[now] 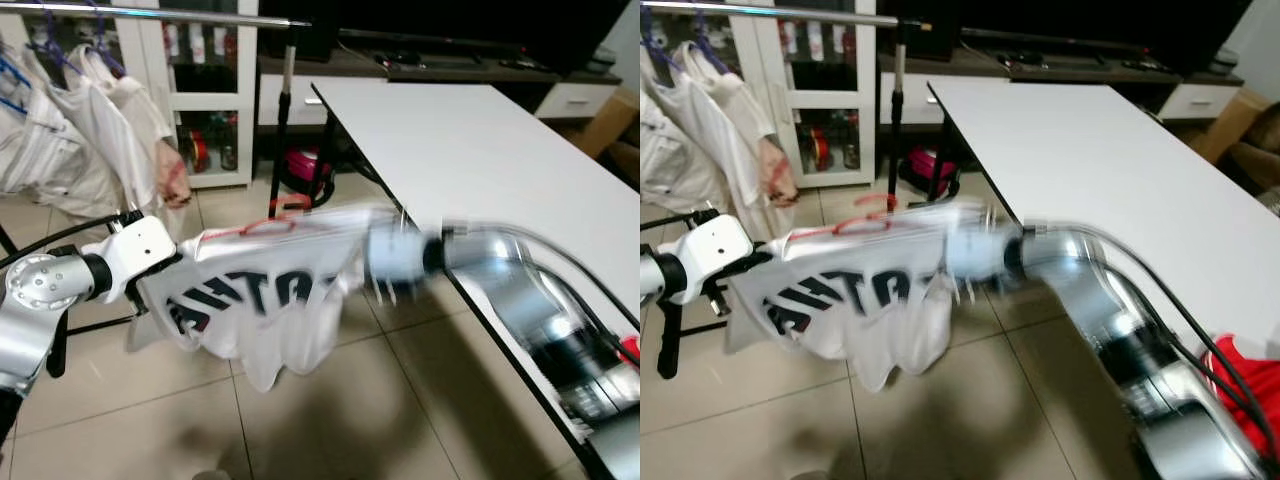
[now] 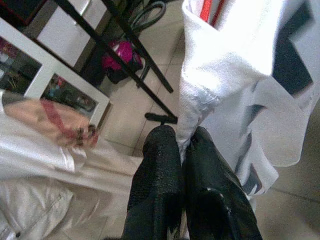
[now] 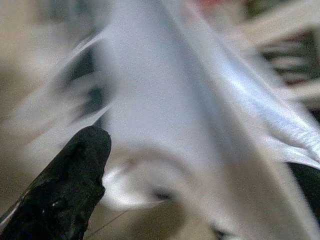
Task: Hang hanger
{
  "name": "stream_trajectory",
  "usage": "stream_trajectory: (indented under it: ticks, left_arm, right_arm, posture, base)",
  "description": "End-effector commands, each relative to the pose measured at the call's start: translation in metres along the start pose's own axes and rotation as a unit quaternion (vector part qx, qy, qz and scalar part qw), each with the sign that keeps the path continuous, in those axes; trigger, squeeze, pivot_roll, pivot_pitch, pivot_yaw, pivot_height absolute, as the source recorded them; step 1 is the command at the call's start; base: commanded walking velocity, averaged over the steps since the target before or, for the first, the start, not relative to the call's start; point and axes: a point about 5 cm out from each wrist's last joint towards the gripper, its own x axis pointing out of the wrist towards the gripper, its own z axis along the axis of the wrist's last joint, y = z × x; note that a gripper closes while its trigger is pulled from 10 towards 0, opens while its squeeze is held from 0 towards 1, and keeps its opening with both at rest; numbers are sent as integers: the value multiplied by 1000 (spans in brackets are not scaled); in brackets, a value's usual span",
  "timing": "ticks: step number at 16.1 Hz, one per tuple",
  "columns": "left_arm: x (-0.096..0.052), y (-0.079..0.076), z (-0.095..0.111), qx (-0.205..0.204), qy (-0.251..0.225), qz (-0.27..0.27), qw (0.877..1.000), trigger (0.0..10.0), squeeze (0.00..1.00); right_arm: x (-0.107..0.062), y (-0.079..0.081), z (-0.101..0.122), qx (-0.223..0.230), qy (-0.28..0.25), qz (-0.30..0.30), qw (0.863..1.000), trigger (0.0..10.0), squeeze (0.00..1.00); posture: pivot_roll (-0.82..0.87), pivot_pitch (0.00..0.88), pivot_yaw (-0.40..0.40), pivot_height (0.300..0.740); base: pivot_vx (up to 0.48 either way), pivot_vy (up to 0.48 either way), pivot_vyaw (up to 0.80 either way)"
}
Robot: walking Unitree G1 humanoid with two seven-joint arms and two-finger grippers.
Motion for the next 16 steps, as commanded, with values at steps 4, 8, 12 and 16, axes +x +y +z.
stream_trajectory:
  ticks: [4, 8, 12, 16]
  left_arm:
    - [8, 0, 33, -44, -92, 19, 995, 0, 0]
    - [14, -4, 35, -7, -77, 34, 996, 0, 0]
    - [11, -9, 27, 5, -54, 12, 998, 0, 0]
    - [9, -13, 20, -1, -37, -2, 999, 0, 0]
  right_arm:
    - [0, -21, 7, 17, -33, -113, 993, 10000, 1000]
    - [12, 16, 8, -36, -39, -19, 998, 10000, 1000]
    - [0, 38, -1, -42, -32, 87, 995, 10000, 1000]
    - [-20, 32, -26, -45, 84, 131, 987, 10000, 0]
  posture:
    - [49, 0, -169, 740]
    - [53, 0, -172, 740]
    - [47, 0, -163, 740]
    - [42, 0, -162, 740]
  base:
    - [0, 0, 0]
    - [0, 0, 0]
    - [0, 0, 0]
    - [0, 0, 0]
